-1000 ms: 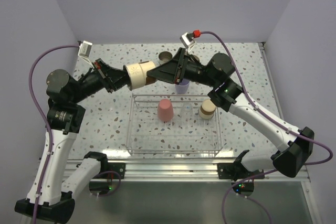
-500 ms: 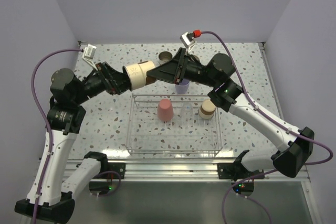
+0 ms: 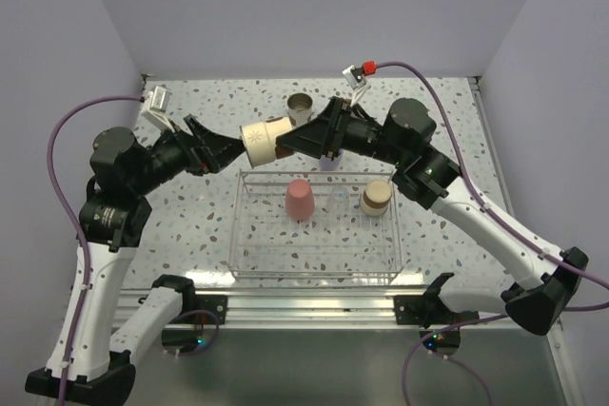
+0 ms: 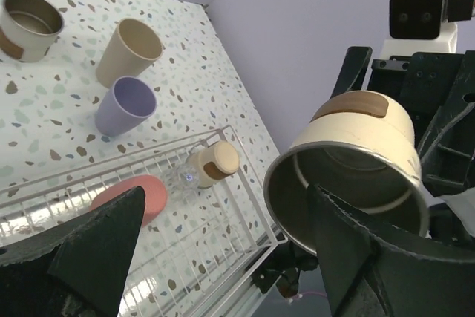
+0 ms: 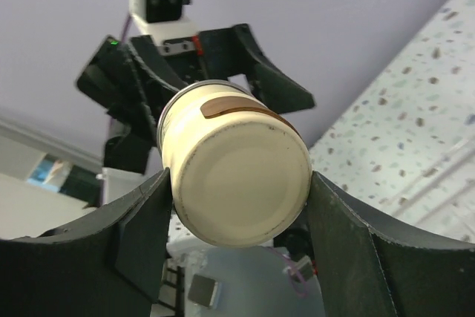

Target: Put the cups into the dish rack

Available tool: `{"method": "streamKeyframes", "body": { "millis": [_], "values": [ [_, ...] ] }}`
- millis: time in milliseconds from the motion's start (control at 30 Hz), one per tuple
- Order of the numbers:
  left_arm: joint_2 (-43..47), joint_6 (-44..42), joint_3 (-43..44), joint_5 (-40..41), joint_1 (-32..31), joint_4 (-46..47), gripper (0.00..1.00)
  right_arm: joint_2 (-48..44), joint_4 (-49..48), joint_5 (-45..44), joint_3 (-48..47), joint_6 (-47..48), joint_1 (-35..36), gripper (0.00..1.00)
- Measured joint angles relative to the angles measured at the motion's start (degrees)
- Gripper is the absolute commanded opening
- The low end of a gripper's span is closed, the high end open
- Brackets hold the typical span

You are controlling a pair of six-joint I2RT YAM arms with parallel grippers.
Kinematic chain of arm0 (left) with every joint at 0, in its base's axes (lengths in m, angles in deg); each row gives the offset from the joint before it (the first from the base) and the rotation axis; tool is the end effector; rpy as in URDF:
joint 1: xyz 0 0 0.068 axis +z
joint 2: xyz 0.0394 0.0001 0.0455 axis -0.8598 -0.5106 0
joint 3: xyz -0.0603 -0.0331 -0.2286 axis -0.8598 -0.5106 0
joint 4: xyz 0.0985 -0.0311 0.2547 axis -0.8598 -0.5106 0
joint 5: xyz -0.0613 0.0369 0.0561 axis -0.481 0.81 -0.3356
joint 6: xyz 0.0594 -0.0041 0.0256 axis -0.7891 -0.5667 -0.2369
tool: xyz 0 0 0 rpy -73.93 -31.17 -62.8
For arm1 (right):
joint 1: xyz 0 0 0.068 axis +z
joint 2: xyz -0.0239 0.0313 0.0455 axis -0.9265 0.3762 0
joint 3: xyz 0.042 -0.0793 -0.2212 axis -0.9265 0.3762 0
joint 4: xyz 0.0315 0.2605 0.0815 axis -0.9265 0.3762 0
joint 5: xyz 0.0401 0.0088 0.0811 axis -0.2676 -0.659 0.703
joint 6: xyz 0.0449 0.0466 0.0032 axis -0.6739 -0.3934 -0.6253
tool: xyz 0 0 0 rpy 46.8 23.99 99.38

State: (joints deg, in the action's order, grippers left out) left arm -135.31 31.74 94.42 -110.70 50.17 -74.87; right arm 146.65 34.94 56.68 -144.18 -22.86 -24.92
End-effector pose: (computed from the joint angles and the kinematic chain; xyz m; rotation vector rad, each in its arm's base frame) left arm 0.1934 -0.0606 0.4075 -0.0432 1.8067 -1.1890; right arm 0.2180 0.2361 0.4168 -0.2898 1.6878 1.7038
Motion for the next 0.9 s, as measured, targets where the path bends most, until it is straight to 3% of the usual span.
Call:
{"method": "streamKeyframes", "body": {
  "millis": [200,467,667,900],
  "values": [
    [-0.11,-2.91,5.11,11.45,-0.02,-9.09,0.89,-1.70,13.70,-7.30,-2.64,9.79,-1.01,0.00],
    [-0.15,-4.44,14.97,39.74,-0.02,-26.67,0.87,-0.22,32.17,-18.51,-12.92,25.62,-0.26,0.00],
    [0.20,-3.74,15.02,52.85,-0.02,-36.50,0.88,9.73,45.55,-32.20,-25.62,36.06,12.07,0.00],
    [1.36,-3.23,14.10,57.16,-0.02,-39.82,0.88,21.97,56.35,-39.89,-30.58,40.41,18.45,0.00]
  ]
}}
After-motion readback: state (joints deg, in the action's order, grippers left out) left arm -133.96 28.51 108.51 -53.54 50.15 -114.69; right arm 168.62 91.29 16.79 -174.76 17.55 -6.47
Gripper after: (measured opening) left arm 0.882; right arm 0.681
